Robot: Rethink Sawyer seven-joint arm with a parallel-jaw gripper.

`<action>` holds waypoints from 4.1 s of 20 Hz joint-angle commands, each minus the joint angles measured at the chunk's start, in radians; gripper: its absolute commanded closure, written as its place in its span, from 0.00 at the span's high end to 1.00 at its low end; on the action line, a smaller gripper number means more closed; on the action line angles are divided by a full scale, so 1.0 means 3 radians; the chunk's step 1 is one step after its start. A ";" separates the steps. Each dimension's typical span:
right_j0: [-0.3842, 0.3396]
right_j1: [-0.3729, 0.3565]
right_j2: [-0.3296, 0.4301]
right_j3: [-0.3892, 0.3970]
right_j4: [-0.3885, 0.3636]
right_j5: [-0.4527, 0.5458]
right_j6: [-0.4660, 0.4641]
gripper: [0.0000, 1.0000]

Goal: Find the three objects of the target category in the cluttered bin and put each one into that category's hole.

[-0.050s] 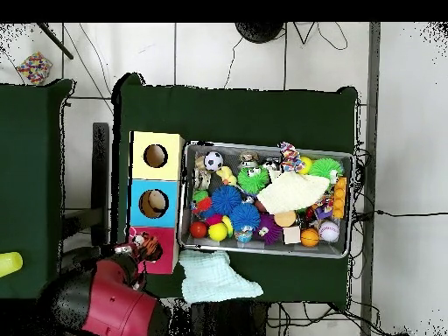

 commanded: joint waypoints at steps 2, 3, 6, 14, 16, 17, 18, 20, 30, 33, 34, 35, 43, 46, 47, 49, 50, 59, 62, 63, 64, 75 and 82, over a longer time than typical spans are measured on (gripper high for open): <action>-0.0150 0.0065 0.0093 0.0058 -0.0137 0.0125 0.0565 0.00; -0.0172 0.0049 0.0116 0.0089 -0.0129 0.0088 0.0536 0.00; -0.0218 0.0066 0.0183 0.0158 -0.0104 -0.0043 0.0498 0.00; -0.0328 0.0092 0.0402 0.0217 -0.0055 -0.0224 0.0429 0.00; -0.0364 0.0147 0.0434 0.0215 -0.0081 -0.0283 0.0391 0.00; -0.0394 0.0165 0.0459 0.0239 -0.0086 -0.0340 0.0362 0.00; -0.0421 0.0172 0.0477 0.0257 -0.0109 -0.0352 0.0313 0.00; -0.0440 0.0179 0.0481 0.0286 -0.0160 -0.0316 0.0254 0.00; -0.0521 0.0112 0.0782 0.0456 -0.0037 -0.0419 0.0234 0.00; -0.0483 0.0131 0.0719 0.0403 -0.0130 -0.0345 0.0258 0.00; -0.0478 0.0114 0.0720 0.0410 -0.0131 -0.0321 0.0268 0.00; -0.0448 0.0103 0.0709 0.0405 -0.0132 -0.0284 0.0302 0.00; -0.0428 0.0109 0.0824 0.0489 -0.0086 -0.0414 0.0314 0.00; -0.0452 0.0102 0.0871 0.0525 -0.0079 -0.0457 0.0298 0.00; -0.0429 0.0106 0.0865 0.0523 -0.0072 -0.0447 0.0336 0.00; -0.0388 0.0106 0.0868 0.0509 -0.0045 -0.0422 0.0415 0.00; -0.0355 0.0120 0.0840 0.0484 -0.0053 -0.0398 0.0455 0.00; -0.0369 0.0162 0.0960 0.0520 0.0065 -0.0577 0.0517 0.00; -0.0317 0.0157 0.0936 0.0496 0.0093 -0.0530 0.0614 0.00; -0.0299 0.0136 0.0924 0.0495 0.0099 -0.0500 0.0640 0.00; -0.0293 0.0121 0.0924 0.0495 0.0103 -0.0486 0.0648 0.00; -0.0308 0.0141 0.1000 0.0499 0.0156 -0.0558 0.0680 0.00; -0.0207 0.0267 0.0845 0.0383 0.0038 -0.0557 0.0709 0.00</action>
